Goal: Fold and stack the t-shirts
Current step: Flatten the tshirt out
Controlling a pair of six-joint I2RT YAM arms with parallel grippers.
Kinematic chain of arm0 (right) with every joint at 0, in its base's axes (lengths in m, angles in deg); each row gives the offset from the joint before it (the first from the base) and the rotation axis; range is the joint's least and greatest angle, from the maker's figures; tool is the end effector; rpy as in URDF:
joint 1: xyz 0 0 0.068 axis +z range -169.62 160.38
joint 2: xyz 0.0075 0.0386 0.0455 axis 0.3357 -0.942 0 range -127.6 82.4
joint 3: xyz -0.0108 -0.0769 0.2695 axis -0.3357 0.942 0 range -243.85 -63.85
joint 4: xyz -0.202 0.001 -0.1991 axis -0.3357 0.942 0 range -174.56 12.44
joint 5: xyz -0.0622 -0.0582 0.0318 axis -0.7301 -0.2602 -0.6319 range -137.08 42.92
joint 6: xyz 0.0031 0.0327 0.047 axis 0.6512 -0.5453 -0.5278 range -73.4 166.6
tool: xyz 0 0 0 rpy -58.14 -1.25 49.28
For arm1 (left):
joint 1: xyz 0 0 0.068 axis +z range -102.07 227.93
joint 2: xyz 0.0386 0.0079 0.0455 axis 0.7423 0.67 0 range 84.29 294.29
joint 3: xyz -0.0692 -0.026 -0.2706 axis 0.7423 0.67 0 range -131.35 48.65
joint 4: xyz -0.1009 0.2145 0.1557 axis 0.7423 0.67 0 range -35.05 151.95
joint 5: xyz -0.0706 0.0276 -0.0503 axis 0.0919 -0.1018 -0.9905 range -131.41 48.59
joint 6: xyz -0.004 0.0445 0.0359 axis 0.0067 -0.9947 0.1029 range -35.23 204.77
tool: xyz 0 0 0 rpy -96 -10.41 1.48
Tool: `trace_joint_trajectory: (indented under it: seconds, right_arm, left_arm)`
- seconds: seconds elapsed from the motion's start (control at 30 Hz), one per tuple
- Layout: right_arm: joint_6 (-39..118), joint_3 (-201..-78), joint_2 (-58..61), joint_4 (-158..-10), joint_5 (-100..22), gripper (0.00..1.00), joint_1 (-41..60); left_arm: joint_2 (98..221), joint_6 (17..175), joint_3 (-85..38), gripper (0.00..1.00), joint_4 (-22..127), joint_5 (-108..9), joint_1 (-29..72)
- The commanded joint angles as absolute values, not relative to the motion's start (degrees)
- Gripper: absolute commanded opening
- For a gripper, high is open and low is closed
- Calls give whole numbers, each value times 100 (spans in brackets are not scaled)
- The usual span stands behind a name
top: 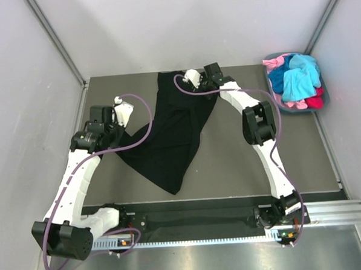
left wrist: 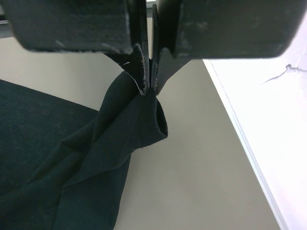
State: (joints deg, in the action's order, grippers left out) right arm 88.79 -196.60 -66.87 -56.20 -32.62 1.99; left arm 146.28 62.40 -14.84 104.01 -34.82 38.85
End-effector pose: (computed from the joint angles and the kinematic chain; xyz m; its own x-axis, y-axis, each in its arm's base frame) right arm 0.5621 0.2334 0.1537 -0.1362 -0.7534 -0.6433 -0.8267 0.4443 -0.3453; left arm 0.2341 -0.0327 0.3362 -0.6434 0.4856 -0.5918 0.3516 0.8741 0.3351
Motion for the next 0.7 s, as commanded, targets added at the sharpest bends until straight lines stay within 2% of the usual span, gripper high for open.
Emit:
trace_joint_trajectory:
  seconds: [0.0, 0.17, 0.33, 0.47, 0.67]
  right_arm:
    - [8713, -19069, -6175, -4615, -3250, 0, -36]
    - [8413, -16850, -4325, -5194, -3065, 0, -186]
    - [8316, -15064, -2670, -5055, -3056, 0, -283]
    - [8237, -14114, -1230, -4512, -2855, 0, -292]
    - [8272, -13215, 275, -3683, -2308, 1, -222]
  left_arm:
    - [14476, 6367, -1490, 0, 10153, -3675, 3914]
    - [14405, 6297, -1508, 0, 10014, -3719, 3906]
    - [14318, 6051, -1674, 0, 9767, -3526, 3905]
    - [14378, 6024, -2060, 0, 9608, -3929, 3897]
    - [14888, 6121, -3001, 0, 9819, -4474, 3888]
